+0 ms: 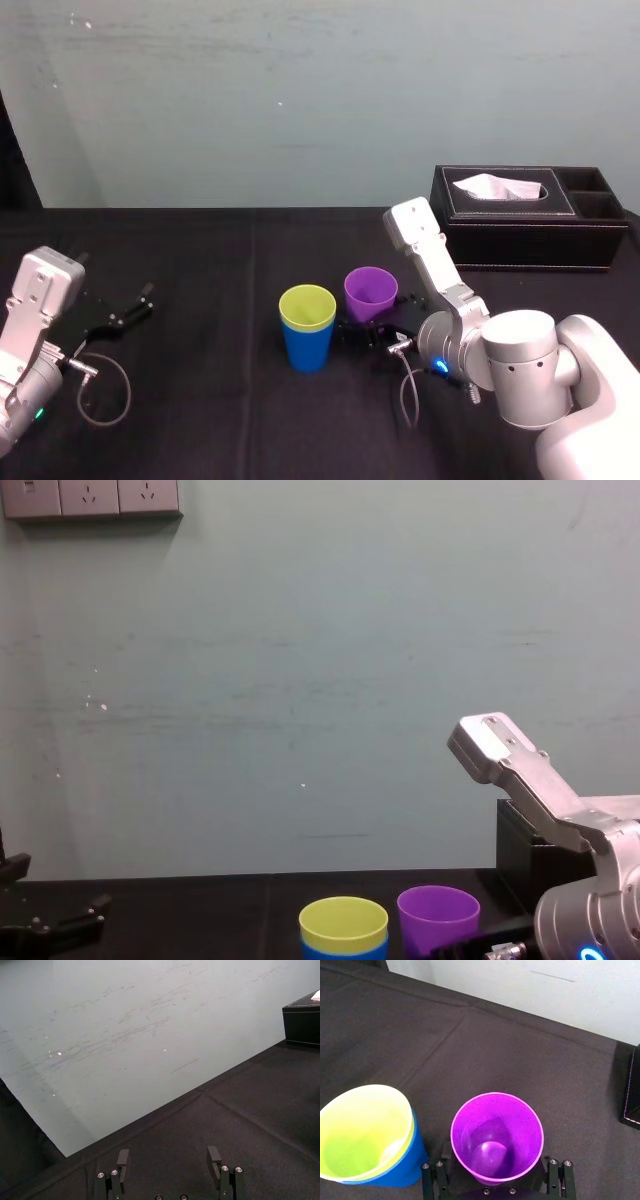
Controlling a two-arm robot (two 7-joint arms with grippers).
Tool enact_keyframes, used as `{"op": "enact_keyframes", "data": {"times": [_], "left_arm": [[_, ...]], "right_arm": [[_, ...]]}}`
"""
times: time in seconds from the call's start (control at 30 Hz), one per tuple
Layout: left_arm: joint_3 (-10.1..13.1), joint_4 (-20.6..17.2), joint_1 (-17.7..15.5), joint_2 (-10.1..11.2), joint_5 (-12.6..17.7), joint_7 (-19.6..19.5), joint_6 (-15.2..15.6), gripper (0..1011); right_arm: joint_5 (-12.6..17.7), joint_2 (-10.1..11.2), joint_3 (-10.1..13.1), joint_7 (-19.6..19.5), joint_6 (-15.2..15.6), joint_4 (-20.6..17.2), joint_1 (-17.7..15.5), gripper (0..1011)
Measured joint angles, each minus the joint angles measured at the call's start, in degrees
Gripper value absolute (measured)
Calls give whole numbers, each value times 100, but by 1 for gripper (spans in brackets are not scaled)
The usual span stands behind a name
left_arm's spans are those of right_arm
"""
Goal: Stack the three plastic cups sequentially using one hand.
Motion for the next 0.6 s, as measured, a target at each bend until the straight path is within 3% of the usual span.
{"op": "enact_keyframes", "data": {"times": [0.53,0.6], "left_arm": [[0,0,0,0,0,0,0,1000],[0,0,0,0,0,0,0,1000]], "right_arm": [[-33,-26,17,3,-43,75,25,1002],[-33,-25,16,2,-42,73,24,964]]}}
